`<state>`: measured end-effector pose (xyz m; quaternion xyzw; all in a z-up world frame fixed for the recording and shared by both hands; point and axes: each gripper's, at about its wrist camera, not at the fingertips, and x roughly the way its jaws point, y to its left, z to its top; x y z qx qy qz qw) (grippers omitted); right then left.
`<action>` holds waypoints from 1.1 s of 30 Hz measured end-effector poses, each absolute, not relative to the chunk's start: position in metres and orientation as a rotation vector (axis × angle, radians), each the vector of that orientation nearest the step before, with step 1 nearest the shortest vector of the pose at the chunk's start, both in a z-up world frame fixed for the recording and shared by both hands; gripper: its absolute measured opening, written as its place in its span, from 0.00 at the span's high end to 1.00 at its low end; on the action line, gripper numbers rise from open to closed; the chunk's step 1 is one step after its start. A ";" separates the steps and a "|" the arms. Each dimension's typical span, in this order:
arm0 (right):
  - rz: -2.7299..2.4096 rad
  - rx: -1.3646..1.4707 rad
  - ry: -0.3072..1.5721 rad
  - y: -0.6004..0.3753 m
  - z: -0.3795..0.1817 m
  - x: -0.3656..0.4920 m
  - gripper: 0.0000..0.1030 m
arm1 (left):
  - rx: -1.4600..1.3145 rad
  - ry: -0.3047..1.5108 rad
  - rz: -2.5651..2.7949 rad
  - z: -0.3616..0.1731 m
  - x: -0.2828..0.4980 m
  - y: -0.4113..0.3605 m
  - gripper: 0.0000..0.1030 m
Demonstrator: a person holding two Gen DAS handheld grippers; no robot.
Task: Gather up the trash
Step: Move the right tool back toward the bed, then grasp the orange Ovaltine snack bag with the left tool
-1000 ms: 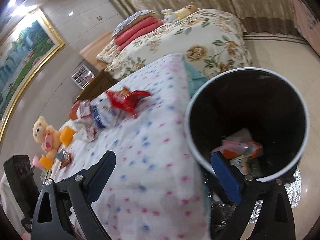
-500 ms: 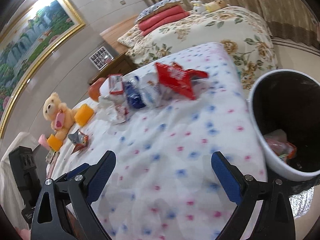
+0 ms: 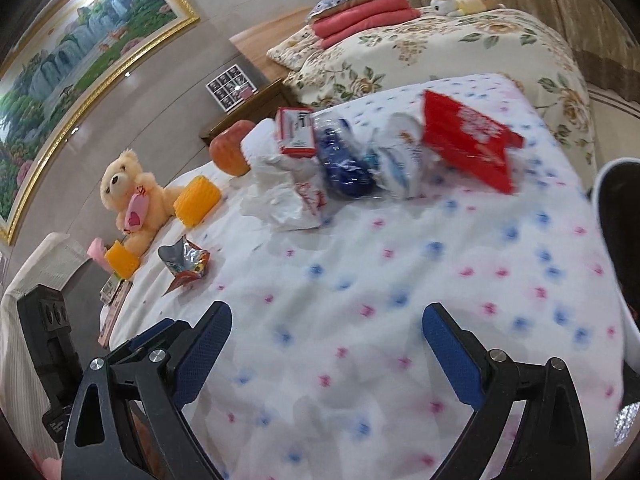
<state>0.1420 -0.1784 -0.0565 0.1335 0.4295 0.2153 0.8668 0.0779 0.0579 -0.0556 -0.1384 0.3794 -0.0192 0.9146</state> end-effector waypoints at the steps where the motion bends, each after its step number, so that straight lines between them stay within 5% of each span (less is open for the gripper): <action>1: 0.457 0.277 0.899 -0.174 -0.057 0.144 0.05 | -0.290 0.780 -0.029 -0.056 0.079 0.063 0.34; 25: 0.449 0.245 0.917 -0.125 -0.068 0.215 0.07 | -0.270 0.803 -0.010 -0.055 0.128 0.095 0.27; 30: 0.430 0.207 0.915 -0.121 -0.068 0.218 0.30 | -0.267 0.820 -0.010 -0.057 0.136 0.094 0.32; 33: 0.431 0.192 0.919 -0.118 -0.070 0.218 0.57 | -0.256 0.846 -0.036 -0.061 0.140 0.090 0.57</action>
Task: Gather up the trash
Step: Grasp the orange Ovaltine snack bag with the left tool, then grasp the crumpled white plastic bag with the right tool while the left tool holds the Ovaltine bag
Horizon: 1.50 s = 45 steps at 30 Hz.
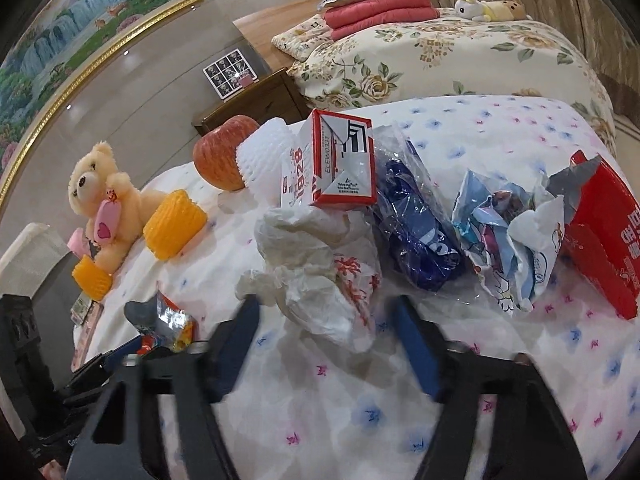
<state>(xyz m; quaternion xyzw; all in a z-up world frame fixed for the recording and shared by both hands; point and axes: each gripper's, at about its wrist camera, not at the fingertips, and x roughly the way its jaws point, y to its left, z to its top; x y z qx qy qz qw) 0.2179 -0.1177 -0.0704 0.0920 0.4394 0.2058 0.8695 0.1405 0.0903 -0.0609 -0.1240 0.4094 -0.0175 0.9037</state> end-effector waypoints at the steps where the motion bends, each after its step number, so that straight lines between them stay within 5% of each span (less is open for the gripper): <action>1: 0.436 0.194 0.922 -0.117 -0.071 0.217 0.62 | -0.251 0.847 -0.043 -0.061 0.141 0.089 0.62; 8: 0.468 0.219 0.919 -0.124 -0.070 0.204 0.73 | -0.227 0.825 -0.067 -0.058 0.136 0.083 0.75; 45: 0.274 0.328 0.852 -0.262 -0.055 0.110 0.73 | -0.125 0.839 -0.337 -0.046 0.102 -0.059 0.76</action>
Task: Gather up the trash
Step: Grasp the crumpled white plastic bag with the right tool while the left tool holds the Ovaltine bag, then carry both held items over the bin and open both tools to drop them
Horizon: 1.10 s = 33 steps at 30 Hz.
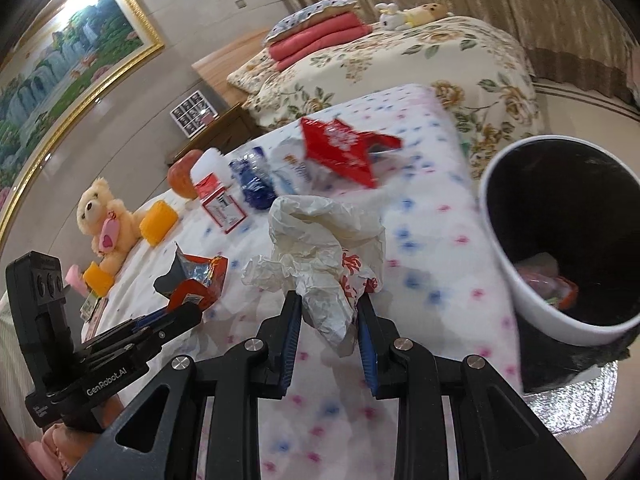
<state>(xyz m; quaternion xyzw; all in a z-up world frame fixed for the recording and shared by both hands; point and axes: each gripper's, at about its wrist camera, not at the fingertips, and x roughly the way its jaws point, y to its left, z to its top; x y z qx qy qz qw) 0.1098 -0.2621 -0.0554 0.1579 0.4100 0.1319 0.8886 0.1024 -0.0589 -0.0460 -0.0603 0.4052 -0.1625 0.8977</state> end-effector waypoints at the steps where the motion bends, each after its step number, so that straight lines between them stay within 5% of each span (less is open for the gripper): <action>1: 0.269 0.330 0.850 -0.266 -0.055 0.109 0.73 | -0.122 0.839 -0.342 -0.045 0.102 -0.061 0.76; 33: 0.063 0.426 0.796 -0.380 -0.056 0.082 0.72 | 0.013 0.855 -0.536 -0.036 0.115 -0.178 0.76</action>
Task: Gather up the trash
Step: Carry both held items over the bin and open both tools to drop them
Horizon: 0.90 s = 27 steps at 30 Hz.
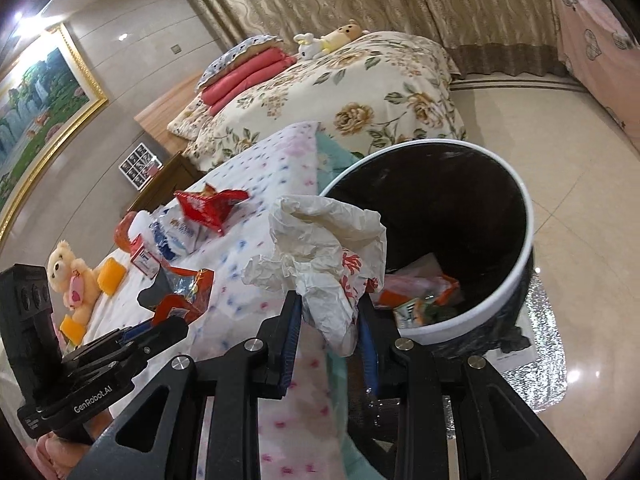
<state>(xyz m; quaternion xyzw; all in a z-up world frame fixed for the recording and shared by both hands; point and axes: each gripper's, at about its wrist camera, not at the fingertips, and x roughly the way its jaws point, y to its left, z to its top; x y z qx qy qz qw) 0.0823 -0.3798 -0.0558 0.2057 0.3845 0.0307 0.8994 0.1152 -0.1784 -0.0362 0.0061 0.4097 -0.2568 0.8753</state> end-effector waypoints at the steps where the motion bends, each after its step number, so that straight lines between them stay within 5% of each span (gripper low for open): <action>1: 0.058 0.427 0.796 -0.382 -0.056 0.082 0.72 | 0.016 0.856 -0.540 -0.036 0.116 -0.182 0.76; 27: -0.028 0.421 0.807 -0.432 -0.054 0.102 0.70 | 0.095 0.860 -0.602 -0.033 0.143 -0.250 0.76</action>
